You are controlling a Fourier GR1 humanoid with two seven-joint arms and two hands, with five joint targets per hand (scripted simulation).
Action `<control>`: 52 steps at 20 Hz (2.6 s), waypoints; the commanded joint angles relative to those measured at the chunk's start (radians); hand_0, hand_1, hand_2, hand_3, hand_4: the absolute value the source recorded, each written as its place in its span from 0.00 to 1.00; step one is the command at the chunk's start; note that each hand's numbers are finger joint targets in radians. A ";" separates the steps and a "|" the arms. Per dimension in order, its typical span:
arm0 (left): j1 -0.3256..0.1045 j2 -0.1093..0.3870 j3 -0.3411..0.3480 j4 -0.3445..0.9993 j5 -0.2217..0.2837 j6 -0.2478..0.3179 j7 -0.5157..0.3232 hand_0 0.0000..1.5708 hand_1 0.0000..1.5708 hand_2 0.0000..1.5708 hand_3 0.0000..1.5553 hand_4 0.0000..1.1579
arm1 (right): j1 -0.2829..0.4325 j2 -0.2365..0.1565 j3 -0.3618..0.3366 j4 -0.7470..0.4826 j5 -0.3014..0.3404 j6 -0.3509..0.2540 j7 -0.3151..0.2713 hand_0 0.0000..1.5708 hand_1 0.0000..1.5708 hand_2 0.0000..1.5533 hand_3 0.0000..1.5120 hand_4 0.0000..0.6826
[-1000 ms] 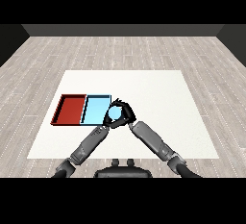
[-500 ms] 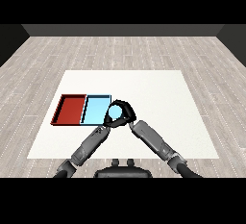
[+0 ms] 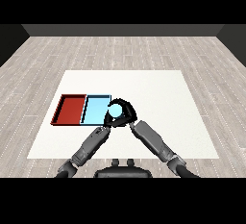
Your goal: Pick the blue can and put it in the blue box
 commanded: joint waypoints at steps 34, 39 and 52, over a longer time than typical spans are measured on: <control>-0.023 0.028 0.192 0.137 -0.164 -0.046 0.002 1.00 1.00 1.00 0.96 0.98 | 0.415 -0.147 -0.357 -0.507 -0.035 0.199 0.058 0.00 0.00 0.00 0.00 0.00; -0.096 0.126 0.264 0.159 -0.155 -0.067 0.099 1.00 1.00 1.00 0.96 0.99 | 0.548 -0.210 -0.446 -0.602 -0.063 0.207 0.050 0.00 0.00 0.00 0.00 0.00; -0.270 0.218 0.399 0.679 -0.185 -0.066 0.190 1.00 1.00 1.00 0.96 0.91 | 0.517 -0.184 -0.498 -0.437 -0.047 0.233 0.005 0.00 0.00 0.00 0.00 0.00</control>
